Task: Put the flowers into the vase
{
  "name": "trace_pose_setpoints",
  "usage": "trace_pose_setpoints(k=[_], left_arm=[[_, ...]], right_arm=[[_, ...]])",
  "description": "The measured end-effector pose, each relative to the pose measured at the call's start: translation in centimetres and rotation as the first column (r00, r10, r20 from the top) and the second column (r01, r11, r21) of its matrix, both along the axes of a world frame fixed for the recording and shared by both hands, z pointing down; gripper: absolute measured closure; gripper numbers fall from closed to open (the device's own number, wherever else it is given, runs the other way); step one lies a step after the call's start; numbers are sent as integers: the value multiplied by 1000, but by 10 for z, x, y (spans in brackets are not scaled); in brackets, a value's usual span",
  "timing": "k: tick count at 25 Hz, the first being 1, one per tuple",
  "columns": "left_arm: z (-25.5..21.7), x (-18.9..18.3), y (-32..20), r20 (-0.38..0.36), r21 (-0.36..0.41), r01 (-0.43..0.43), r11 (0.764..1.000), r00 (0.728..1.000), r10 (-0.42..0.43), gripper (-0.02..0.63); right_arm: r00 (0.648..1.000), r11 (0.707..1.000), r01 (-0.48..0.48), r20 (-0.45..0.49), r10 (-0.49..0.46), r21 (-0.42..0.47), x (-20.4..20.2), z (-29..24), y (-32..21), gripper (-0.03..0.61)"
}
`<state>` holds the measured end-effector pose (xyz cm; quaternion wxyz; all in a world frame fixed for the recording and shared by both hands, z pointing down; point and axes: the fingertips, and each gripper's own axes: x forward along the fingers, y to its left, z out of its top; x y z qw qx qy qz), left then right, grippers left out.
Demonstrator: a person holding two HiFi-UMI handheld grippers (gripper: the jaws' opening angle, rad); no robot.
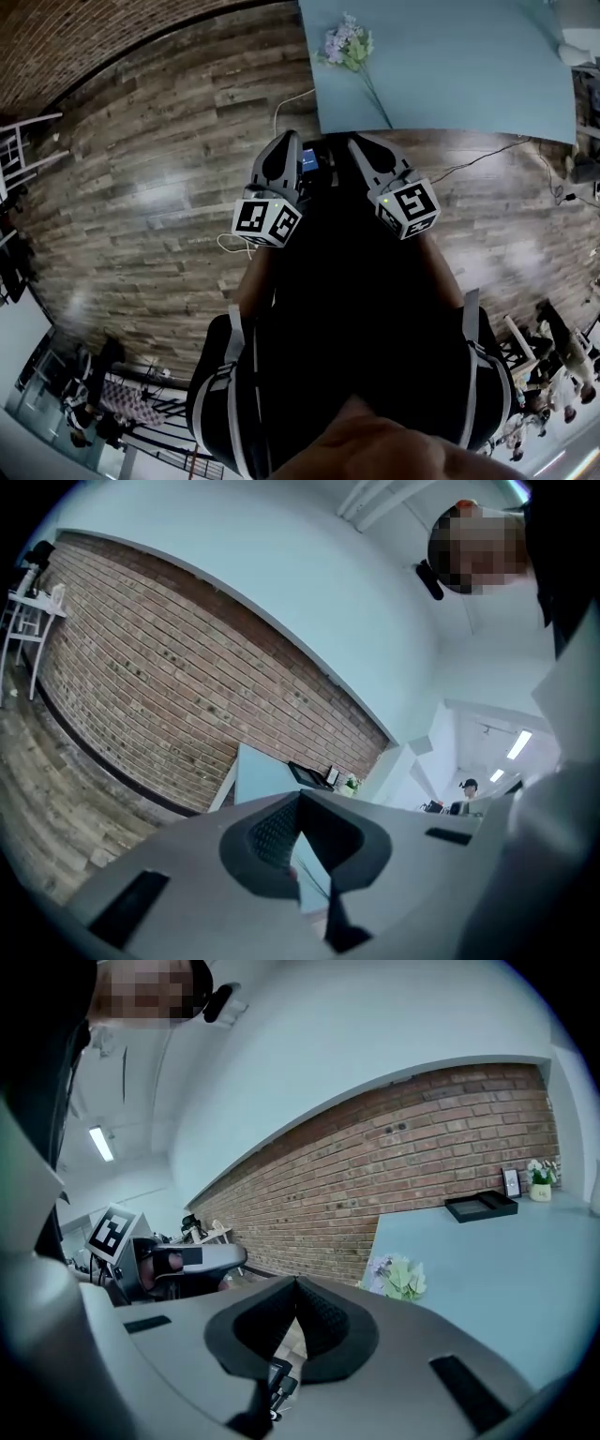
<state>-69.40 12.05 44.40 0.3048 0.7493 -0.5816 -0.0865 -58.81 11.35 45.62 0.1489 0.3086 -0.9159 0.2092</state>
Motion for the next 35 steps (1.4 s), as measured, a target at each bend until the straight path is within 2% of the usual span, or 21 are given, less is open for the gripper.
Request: trace_pose_setpoints(k=[2, 5, 8, 11, 17, 22, 27, 32, 33, 35], left_arm=[[-2, -6, -11, 22, 7, 18, 1000, 1000, -18, 595], [-3, -33, -24, 65, 16, 95, 995, 993, -96, 595], [-12, -44, -41, 58, 22, 159, 987, 985, -160, 595], [-26, -47, -61, 68, 20, 184, 983, 980, -185, 595], [-24, -1, -119, 111, 7, 85, 996, 990, -85, 595], [-24, 2, -144, 104, -6, 77, 997, 992, -76, 595], [-15, -4, -163, 93, -26, -14, 1000, 995, 17, 595], [-13, -18, -182, 11, -29, -81, 996, 997, 82, 595], [-10, -20, -183, 1, -29, -93, 995, 996, 93, 595], [-3, -26, -184, -22, -35, -108, 994, 994, 107, 595]], right_arm=[[1000, 1000, 18, -7, -17, 20, -2, 5, -14, 560], [999, 999, 39, 2, -39, 28, -13, 19, -38, 560], [999, 998, 49, 3, -49, 41, -8, 16, -66, 560], [998, 998, 53, 12, -53, 38, -11, 9, -95, 560], [999, 1000, 20, 25, -19, -7, 17, 23, -144, 560], [1000, 1000, 16, 20, -15, -26, 21, 30, -153, 560], [996, 996, -66, -60, 62, -53, 23, 47, -159, 560], [980, 981, -122, -178, 94, -154, 20, 81, -156, 557], [975, 976, -129, -203, 93, -173, 19, 91, -155, 545], [965, 964, -125, -255, 64, -233, 15, 117, -153, 408]])
